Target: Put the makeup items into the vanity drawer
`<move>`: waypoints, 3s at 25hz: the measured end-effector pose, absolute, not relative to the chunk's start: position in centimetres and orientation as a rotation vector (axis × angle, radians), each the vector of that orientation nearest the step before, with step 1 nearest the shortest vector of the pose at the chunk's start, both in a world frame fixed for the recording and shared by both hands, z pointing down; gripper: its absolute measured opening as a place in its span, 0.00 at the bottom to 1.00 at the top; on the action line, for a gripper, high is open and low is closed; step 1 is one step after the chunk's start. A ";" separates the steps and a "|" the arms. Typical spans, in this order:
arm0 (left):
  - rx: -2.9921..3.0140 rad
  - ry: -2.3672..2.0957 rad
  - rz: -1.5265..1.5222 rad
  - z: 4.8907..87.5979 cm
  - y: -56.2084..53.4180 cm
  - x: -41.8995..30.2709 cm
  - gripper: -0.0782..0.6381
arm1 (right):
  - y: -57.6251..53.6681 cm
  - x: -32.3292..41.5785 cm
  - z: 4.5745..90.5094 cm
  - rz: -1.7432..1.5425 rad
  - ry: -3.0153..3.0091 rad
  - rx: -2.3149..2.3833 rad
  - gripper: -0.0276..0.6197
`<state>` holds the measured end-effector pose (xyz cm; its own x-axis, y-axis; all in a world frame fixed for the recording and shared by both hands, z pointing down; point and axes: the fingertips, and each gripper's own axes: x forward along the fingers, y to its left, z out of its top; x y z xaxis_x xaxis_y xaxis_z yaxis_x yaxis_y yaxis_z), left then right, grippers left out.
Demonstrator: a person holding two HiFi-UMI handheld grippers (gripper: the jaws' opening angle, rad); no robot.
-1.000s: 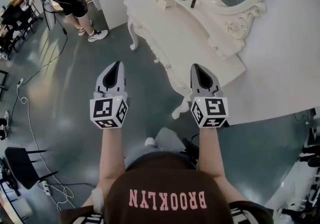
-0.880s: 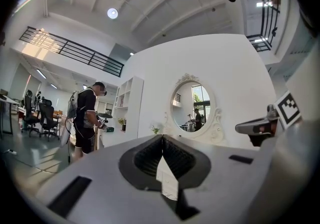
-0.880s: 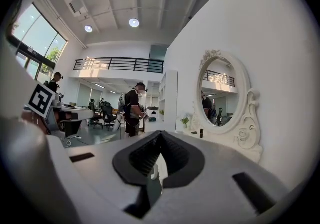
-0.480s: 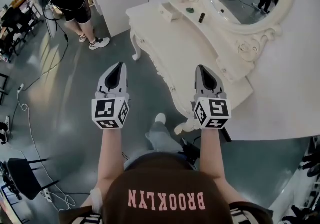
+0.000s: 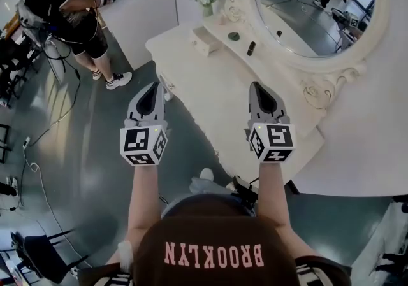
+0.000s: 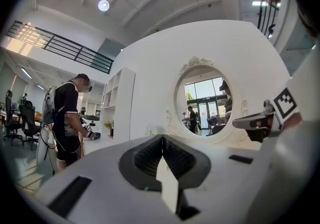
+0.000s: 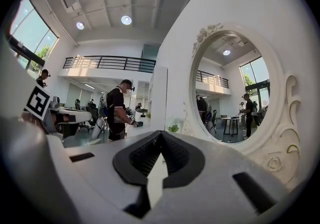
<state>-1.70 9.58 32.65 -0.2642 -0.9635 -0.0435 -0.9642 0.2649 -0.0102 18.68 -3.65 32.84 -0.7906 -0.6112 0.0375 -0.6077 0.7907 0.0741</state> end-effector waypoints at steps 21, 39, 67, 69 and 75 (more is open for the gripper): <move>-2.184 2.266 -0.048 36.1 -8.0 -11.0 0.12 | -15.3 13.2 36.3 -0.020 -2.679 1.339 0.04; -2.555 1.929 -0.055 36.8 -22.3 -20.1 0.12 | -22.2 7.5 38.1 0.142 -2.278 1.807 0.11; -2.686 1.886 -0.274 42.4 -32.6 -16.3 0.12 | -32.1 10.1 48.0 0.422 -2.124 1.743 0.27; -2.682 1.897 -0.291 42.8 -32.9 -16.4 0.12 | -32.8 10.1 48.5 0.432 -2.123 1.737 0.27; -2.690 1.906 -0.324 43.8 -33.2 -16.3 0.12 | -33.1 10.3 49.2 0.406 -2.106 1.731 0.16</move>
